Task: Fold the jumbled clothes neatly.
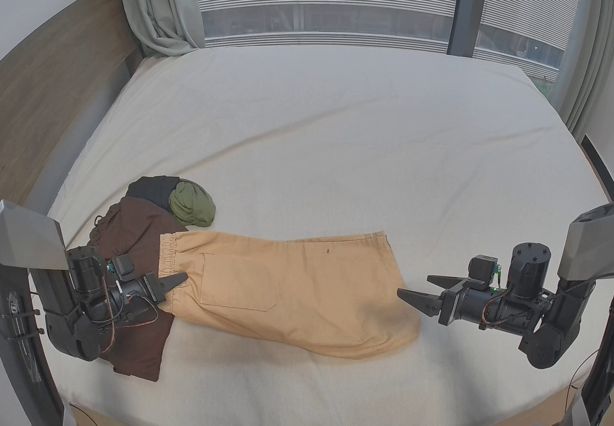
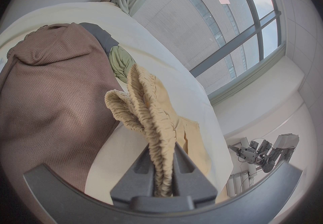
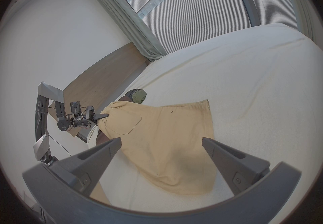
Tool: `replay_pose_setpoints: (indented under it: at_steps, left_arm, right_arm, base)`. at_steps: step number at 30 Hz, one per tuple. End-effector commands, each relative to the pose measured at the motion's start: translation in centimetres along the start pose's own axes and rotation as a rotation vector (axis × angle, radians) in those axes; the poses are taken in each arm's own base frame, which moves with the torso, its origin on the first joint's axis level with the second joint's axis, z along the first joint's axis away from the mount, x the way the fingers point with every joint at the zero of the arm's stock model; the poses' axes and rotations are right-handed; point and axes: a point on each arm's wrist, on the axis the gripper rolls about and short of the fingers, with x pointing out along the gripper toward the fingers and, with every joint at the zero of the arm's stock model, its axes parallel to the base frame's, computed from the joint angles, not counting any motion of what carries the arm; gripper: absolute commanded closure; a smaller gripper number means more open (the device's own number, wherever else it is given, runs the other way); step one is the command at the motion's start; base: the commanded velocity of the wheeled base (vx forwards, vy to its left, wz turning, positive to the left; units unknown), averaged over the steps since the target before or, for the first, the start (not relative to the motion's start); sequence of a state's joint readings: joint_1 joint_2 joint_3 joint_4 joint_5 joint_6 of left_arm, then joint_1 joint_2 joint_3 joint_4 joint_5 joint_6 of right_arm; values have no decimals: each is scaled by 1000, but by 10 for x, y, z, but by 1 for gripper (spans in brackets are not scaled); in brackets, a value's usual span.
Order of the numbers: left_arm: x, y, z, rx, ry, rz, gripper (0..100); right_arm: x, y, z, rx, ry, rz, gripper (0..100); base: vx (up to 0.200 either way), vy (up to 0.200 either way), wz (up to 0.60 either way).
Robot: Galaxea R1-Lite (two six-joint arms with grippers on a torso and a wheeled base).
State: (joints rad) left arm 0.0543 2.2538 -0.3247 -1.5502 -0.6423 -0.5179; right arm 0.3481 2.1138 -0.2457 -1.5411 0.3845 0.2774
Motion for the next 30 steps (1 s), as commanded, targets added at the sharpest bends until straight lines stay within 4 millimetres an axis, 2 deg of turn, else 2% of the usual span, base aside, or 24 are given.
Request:
replay_pose_setpoints:
  at_steps: [1,30]
  left_arm:
    - [0,-3,1,6,-2,-7,100]
    - [48,-62,-14,103,41,-157,100]
  right_arm:
    - [1,0,-1,1,5,1,0]
    - [1,-1,2,-2,-10,-1,0]
  base:
    - [0,0,0]
    - [0,0,0]
